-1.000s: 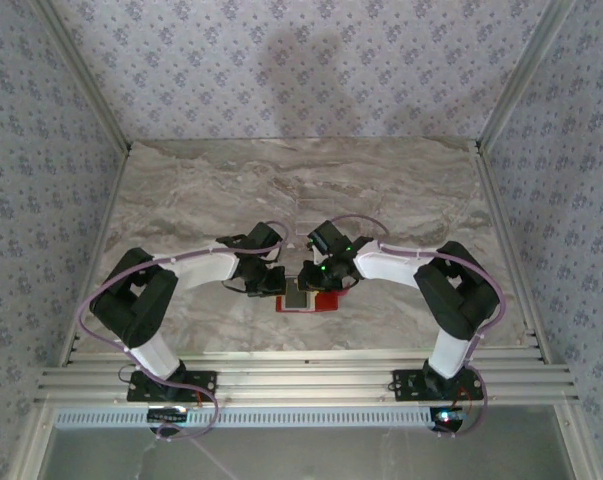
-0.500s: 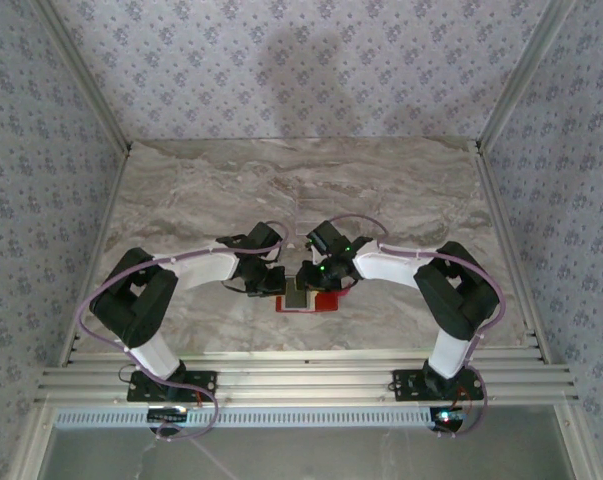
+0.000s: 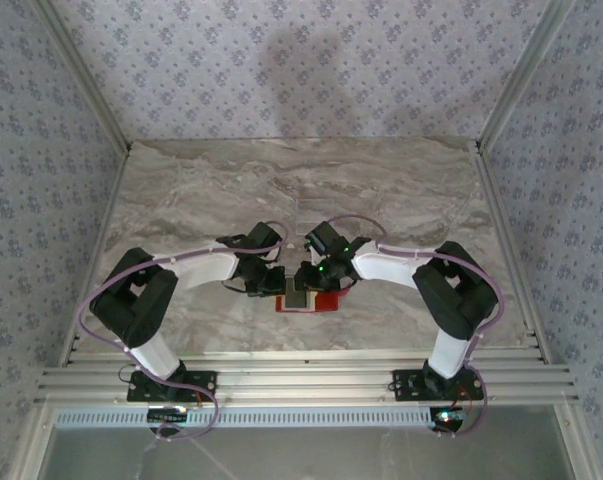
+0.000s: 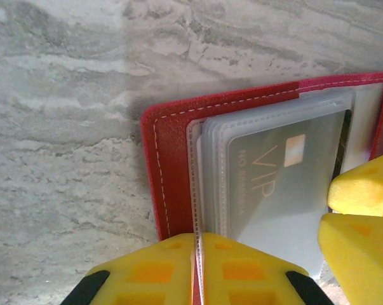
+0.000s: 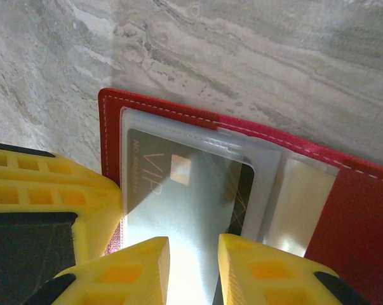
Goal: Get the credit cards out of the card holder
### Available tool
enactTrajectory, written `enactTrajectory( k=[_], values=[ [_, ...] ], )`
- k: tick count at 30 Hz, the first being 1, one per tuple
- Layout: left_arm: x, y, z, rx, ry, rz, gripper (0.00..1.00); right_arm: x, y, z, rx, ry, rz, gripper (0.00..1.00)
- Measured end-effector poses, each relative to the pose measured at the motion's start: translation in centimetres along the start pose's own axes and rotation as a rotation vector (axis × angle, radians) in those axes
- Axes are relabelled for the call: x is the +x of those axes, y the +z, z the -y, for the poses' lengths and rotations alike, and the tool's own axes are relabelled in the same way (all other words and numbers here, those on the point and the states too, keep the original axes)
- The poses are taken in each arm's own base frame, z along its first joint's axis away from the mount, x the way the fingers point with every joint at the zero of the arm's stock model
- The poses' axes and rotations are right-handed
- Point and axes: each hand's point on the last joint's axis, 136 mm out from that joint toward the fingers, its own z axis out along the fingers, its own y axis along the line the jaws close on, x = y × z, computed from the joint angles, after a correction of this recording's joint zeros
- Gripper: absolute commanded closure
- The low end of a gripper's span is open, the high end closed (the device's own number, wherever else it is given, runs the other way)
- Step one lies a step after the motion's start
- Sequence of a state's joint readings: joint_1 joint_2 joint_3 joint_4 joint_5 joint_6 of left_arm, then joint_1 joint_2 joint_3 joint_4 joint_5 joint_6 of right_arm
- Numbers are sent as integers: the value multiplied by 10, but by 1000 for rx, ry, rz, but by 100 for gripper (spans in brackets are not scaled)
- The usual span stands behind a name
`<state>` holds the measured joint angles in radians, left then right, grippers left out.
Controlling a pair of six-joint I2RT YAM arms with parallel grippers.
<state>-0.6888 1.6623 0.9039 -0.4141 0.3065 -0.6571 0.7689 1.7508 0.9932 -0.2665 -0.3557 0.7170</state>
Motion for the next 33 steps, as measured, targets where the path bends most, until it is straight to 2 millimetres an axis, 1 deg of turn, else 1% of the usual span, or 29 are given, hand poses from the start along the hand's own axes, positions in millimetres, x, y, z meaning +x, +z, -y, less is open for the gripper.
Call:
enactTrajectory(
  k=[13, 16, 20, 24, 27, 30, 33],
  values=[
    [0, 0, 0, 0, 0, 0, 87, -1, -7, 10, 89, -4, 14, 67],
    [0, 0, 0, 0, 0, -1, 87, -2, -14, 7, 89, -8, 27, 67],
    [0, 0, 0, -2, -1, -2, 87, -6, -26, -2, 65, -20, 59, 67],
    [1, -2, 1, -3, -3, -3, 79, -8, -33, -6, 51, -25, 75, 67],
    [-1, -7, 6, 2, -1, 4, 76, -9, -33, -5, 51, -22, 77, 67],
    [-5, -11, 18, 15, 19, 18, 72, -11, -34, -4, 52, -18, 80, 67],
    [-8, -13, 27, 25, 37, 31, 71, -11, -34, -2, 54, -14, 80, 67]
  ],
)
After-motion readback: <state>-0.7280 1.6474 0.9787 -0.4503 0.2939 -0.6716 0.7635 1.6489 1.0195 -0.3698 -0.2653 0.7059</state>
